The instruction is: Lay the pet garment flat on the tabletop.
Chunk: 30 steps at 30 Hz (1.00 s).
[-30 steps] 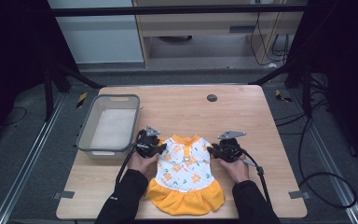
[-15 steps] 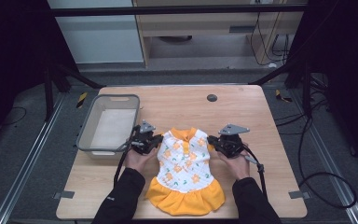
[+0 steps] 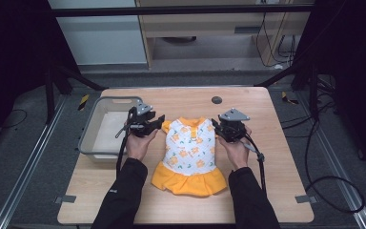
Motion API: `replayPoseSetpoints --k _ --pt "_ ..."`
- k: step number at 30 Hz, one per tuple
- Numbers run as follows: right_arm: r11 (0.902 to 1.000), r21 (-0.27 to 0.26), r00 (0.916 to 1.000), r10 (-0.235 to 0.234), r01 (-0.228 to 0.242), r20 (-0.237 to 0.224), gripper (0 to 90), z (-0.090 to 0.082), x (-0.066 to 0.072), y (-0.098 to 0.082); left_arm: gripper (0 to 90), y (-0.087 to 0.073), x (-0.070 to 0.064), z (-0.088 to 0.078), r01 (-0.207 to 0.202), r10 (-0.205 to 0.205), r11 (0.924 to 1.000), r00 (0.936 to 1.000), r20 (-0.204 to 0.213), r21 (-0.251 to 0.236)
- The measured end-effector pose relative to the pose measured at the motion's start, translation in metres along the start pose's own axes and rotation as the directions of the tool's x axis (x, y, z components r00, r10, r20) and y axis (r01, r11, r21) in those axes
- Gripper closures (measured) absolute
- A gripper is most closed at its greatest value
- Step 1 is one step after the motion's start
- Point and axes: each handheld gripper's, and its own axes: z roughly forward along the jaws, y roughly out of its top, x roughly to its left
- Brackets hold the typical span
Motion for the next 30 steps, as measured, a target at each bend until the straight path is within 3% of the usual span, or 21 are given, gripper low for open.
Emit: replayPoseSetpoints --k 5,10,12,15,20,21,23,26,30 --pt "0.9997 0.021 0.9978 -0.014 0.015 -0.065 67.7 -0.006 0.006 -0.005 58.3 -0.013 -0.010 -0.006 -0.011 0.009 0.9996 0.9975 0.070 0.027" --pt "0.9981 0.061 0.9898 0.005 0.004 -0.142 72.9 -0.007 0.017 -0.019 64.7 -0.037 -0.030 0.000 -0.092 0.080 0.9910 0.9891 0.123 0.097" --pt "0.9956 0.093 0.9867 0.005 0.011 -0.162 74.8 -0.006 0.022 -0.028 66.8 -0.042 -0.033 0.003 -0.100 0.084 0.9883 0.9872 0.135 0.115" --pt "0.9900 0.141 0.9825 0.019 0.007 -0.185 77.7 -0.005 0.028 -0.043 69.9 -0.060 -0.041 0.015 -0.133 0.102 0.9729 0.9816 0.161 0.189" --pt "0.9772 0.212 0.9785 0.032 0.012 -0.204 80.4 -0.004 0.032 -0.061 74.1 -0.073 -0.042 0.020 -0.134 0.098 0.9627 0.9820 0.162 0.235" --pt "0.9741 0.225 0.9783 0.028 0.019 -0.205 80.5 -0.004 0.034 -0.064 74.6 -0.079 -0.041 0.021 -0.144 0.104 0.9548 0.9813 0.162 0.260" --pt "0.9706 0.239 0.9781 0.025 0.026 -0.207 80.9 -0.003 0.034 -0.069 75.3 -0.085 -0.042 0.022 -0.156 0.114 0.9482 0.9801 0.163 0.277" --pt "0.9625 0.270 0.9800 0.032 0.023 -0.197 81.6 -0.001 0.034 -0.076 75.5 -0.090 -0.042 0.020 -0.151 0.109 0.9515 0.9798 0.167 0.268" --pt "0.9641 0.265 0.9802 0.040 0.013 -0.194 82.6 0.002 0.031 -0.079 75.4 -0.091 -0.043 0.017 -0.143 0.098 0.9528 0.9798 0.174 0.268"
